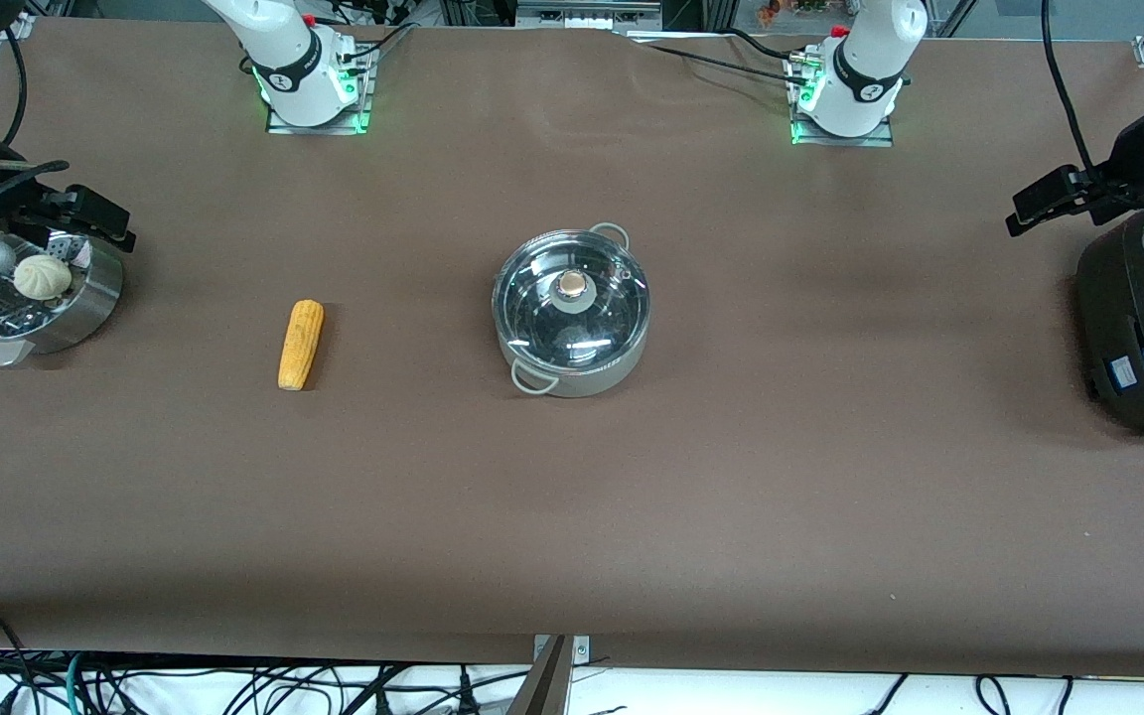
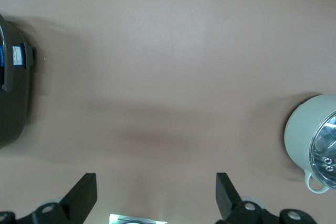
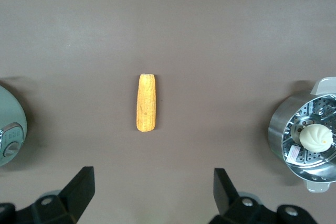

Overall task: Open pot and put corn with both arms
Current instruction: 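Reach the right gripper to the corn while the left gripper reaches the lid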

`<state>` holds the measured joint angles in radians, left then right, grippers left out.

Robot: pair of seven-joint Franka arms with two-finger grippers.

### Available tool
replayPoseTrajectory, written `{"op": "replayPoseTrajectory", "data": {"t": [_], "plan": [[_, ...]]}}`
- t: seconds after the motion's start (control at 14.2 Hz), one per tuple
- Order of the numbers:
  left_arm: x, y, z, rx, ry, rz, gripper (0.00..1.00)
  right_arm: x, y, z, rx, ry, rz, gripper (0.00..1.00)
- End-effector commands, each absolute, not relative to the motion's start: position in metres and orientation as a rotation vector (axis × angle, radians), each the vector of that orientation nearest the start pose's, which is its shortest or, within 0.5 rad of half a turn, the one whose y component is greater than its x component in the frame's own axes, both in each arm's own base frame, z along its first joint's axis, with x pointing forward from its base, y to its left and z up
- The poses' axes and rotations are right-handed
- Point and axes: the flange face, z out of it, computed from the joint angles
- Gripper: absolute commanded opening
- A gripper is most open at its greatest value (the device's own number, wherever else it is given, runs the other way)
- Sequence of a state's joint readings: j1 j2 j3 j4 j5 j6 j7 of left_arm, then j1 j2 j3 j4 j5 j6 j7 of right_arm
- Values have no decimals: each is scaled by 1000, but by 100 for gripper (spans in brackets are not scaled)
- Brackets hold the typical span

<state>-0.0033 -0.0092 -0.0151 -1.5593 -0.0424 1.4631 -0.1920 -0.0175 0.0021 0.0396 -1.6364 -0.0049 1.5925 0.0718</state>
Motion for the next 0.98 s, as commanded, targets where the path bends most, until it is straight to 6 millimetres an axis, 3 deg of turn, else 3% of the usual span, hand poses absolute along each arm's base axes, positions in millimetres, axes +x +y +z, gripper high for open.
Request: {"op": "replayPoseTrajectory", "data": {"t": [0.0,0.07,0.42,0.56,0.7,0.77,0.91], "plan": [[542,-16,632,-3175,-260,118,100,558,17,593,-3156,64,71,100],[543,-15,630,-3182,-265,124,100,559,25,585,-3163,40,102,100],[549,-15,628,-3199,-253,45,100,578,57,506,-3160,-29,336,100],[553,-15,616,-3192,-255,63,100,579,61,459,-3164,-4,358,100],[549,-18,622,-3201,-251,63,100,572,61,407,-3170,54,269,100],[551,-35,621,-3206,-235,67,100,569,61,385,-3172,92,225,100],[558,-93,597,-3190,-330,139,100,557,69,337,-3177,188,160,100]]}}
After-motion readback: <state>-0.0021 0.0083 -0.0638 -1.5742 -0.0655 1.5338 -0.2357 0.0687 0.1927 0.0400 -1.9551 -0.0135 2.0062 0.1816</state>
